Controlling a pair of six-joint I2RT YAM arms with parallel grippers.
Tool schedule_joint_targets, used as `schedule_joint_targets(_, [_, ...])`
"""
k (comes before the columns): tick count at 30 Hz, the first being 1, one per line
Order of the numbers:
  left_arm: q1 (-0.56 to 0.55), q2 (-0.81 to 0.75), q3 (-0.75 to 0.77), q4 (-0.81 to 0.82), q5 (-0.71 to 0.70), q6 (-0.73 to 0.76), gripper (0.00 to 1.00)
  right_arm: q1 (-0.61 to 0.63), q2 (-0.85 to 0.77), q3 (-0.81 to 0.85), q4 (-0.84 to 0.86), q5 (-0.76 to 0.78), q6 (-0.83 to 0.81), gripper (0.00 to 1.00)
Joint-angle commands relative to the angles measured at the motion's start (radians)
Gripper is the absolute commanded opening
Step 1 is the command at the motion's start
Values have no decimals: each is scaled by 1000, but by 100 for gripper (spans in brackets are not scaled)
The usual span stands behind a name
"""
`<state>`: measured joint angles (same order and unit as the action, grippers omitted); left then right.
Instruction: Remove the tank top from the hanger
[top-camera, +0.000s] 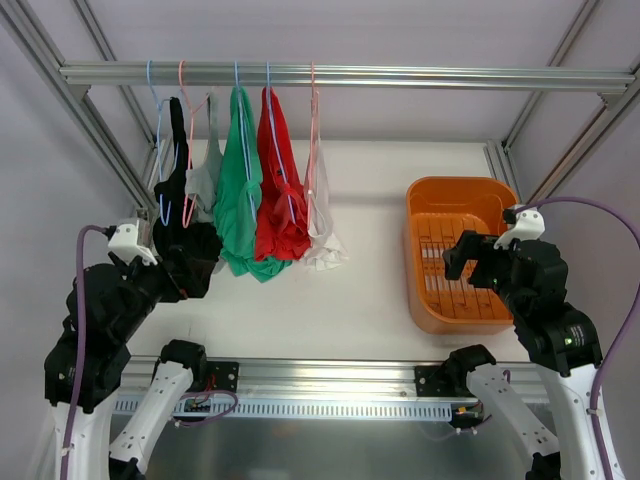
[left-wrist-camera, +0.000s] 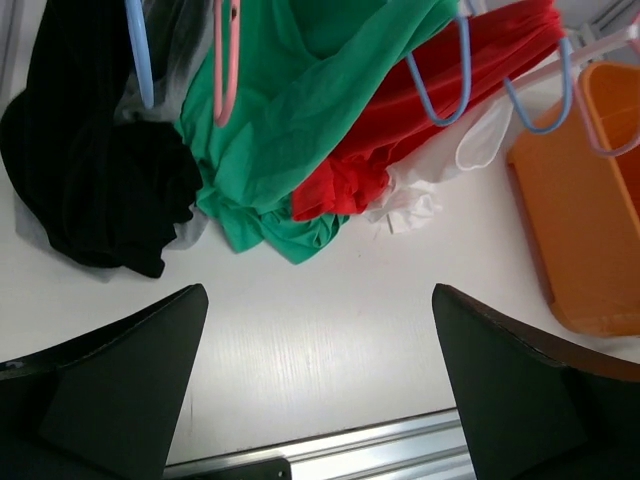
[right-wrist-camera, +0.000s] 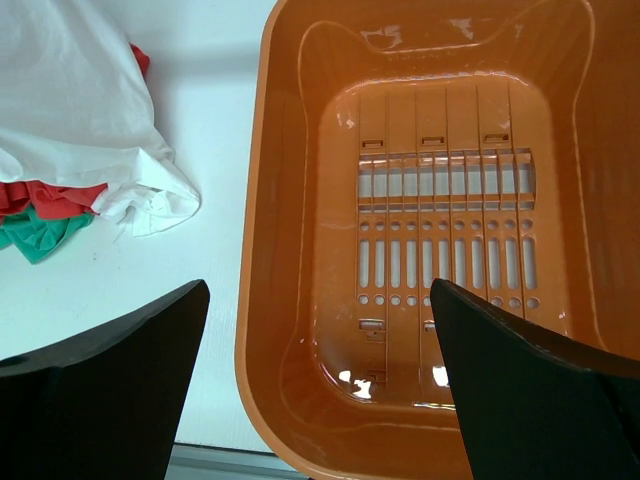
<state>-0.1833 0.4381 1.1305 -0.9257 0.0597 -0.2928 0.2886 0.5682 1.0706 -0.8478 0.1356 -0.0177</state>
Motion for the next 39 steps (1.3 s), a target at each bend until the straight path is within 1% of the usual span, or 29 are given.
schedule_joint_targets(1, [-4,25,96,24,25,49,99,4,-19,14,52,-44,-5,99])
schedule_joint_targets(4, [-4,80,207,25,35,52,99,6,-24,5,53,-67,-7,99])
schedule_joint_targets(5, [-4,105,275,27,73,50,99,4,-22,3,55,-73,-5,100])
schedule_joint_targets(6, [-2,167,313,27,100,49,99,4,-21,2,55,-80,1,100])
schedule_joint_targets(7, [-4,201,392,27,155,43,99,4,-15,3,55,-85,4,99])
schedule_joint_targets(8, [-4,241,434,28,188,40,99,4,-8,5,55,-88,5,99])
schedule_joint_targets(9, [-2,326,472,31,222,38,99,4,-7,6,55,-96,7,99])
schedule_joint_targets(10, [-4,368,517,39,251,23,98,6,-4,6,55,-96,9,100])
schedule_joint_targets(11, [-4,411,591,48,288,21,99,6,5,6,56,-96,9,99])
schedule_joint_targets(12, [-5,479,615,68,352,21,99,4,10,6,59,-99,9,100])
schedule_joint_targets(14, [-40,542,668,129,345,12,99,6,19,-12,73,-93,-5,99])
schedule_joint_targets(15, [-79,613,696,130,271,11,99,4,34,-15,73,-70,-7,99])
schedule_joint_targets(16, [-200,643,753,130,205,23,99,6,41,-18,69,-65,-7,99])
schedule_joint_targets(18, [-336,735,805,130,41,49,99,4,39,-24,67,-53,-7,99])
schedule_joint_targets(19, [-388,766,834,130,-106,73,99,4,39,-26,66,-48,-7,100])
schedule_joint_targets(20, [-462,796,877,130,-171,79,99,4,35,-26,65,-47,-8,99])
schedule_joint_targets(21, [-487,845,891,133,-223,92,99,4,27,-27,65,-44,-10,100])
schedule_joint_targets(22, [-510,873,903,137,-307,96,99,4,21,-28,64,-45,-10,99])
schedule_joint_targets(23, [-557,901,934,137,-346,106,99,4,16,-32,62,-45,-11,99])
schedule_joint_targets(24, [-583,957,951,139,-377,127,99,6,12,-34,62,-50,-11,100])
schedule_joint_targets(25, [-611,981,971,139,-418,135,99,4,4,-38,64,-53,-10,100])
schedule_joint_targets(26, [-631,1004,977,142,-490,139,99,6,1,-44,64,-56,-11,99])
schedule_joint_targets(28, [-639,1068,991,145,-523,139,99,4,-1,-54,64,-71,-8,99])
schedule_joint_targets(30, [-639,1122,994,146,-580,142,94,4,-1,-63,64,-99,-7,99])
schedule_joint_targets(31, [-637,1139,996,152,-590,144,90,4,-2,-66,64,-109,-5,99])
schedule_joint_targets(32, [-637,1172,1002,154,-593,147,77,4,-4,-67,62,-120,-5,100])
schedule_joint_targets(35, [-637,1206,1009,159,-612,138,58,4,-5,-72,62,-123,-1,99])
schedule_joint_targets(36, [-637,1217,1009,162,-629,130,54,4,-4,-70,64,-125,1,99])
schedule_joint_targets(39, [-637,1229,1006,169,-632,129,50,4,-16,-70,64,-172,4,98])
